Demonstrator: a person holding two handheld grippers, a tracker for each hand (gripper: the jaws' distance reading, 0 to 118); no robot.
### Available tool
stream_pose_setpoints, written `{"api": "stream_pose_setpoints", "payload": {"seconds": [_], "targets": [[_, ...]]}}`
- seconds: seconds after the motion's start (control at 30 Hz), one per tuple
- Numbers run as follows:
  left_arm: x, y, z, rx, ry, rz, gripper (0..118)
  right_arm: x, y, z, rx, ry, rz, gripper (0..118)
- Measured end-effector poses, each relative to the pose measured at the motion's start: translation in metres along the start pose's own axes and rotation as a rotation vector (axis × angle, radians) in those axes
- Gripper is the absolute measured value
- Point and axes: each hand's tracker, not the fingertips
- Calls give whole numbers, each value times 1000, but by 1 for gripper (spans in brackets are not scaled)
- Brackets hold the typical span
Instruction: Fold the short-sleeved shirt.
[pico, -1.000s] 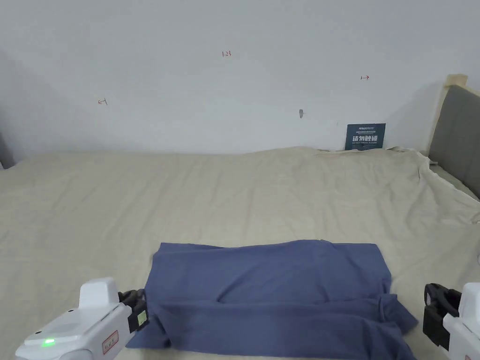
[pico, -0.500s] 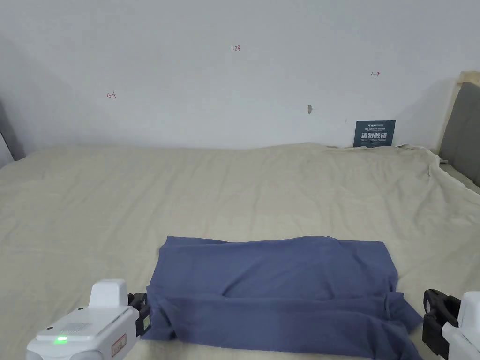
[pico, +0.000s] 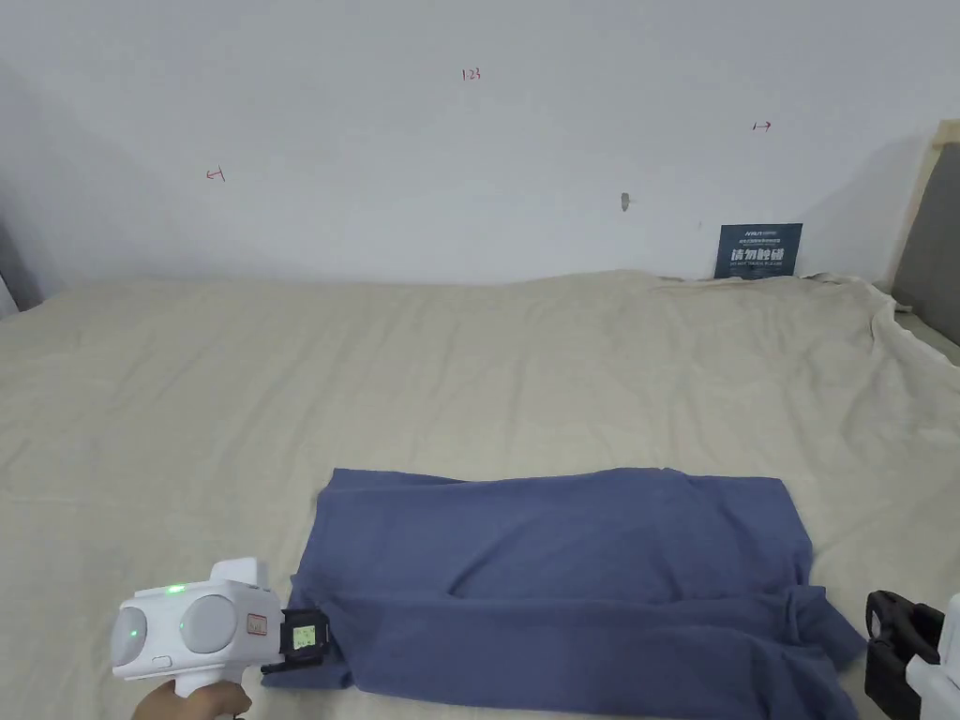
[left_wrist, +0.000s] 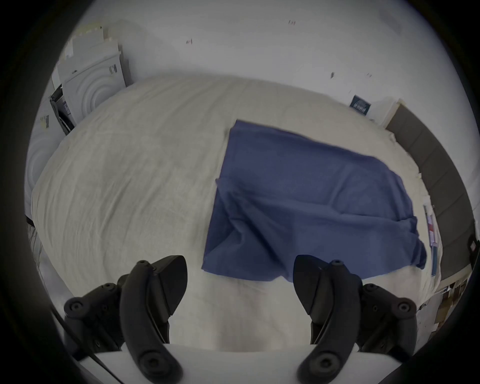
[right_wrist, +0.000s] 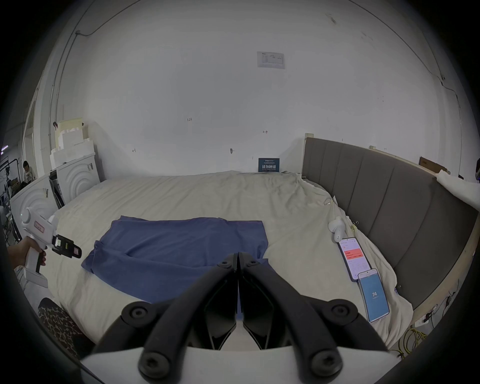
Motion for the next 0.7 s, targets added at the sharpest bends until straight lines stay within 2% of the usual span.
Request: {"api": "stream_pose_setpoints", "payload": {"seconds": [0.17, 0.23, 0.27, 0.33, 0.4, 0.47, 0.5, 0.63, 0.7], "targets": [[4, -1, -24, -56, 62, 14, 89, 0, -2, -10, -27, -6, 5, 0], [6, -3, -35, -79, 65, 15, 85, -9, 3, -8, -38, -8, 8, 0], [15, -10, -26, -89, 64, 7, 79, -10, 3, -9, -43, -9, 9, 0], [21, -15, -31, -104, 59, -13, 50, -10, 2, -13, -54, -11, 9, 0], [24, -22, -31, -101, 48, -18, 41, -11, 0, -16, -66, -16, 5, 0], [28, -25, -27, -80, 48, -30, 14, -8, -4, -22, -86, -19, -6, 0], [30, -26, -25, -69, 43, -43, 5, -6, -6, -25, -102, -21, -14, 0], [20, -20, -23, -63, 5, -69, 4, 6, -16, -45, -196, -29, -96, 0], [11, -16, -19, -49, -21, -26, 3, 14, -21, -59, -259, -32, -128, 3]]}}
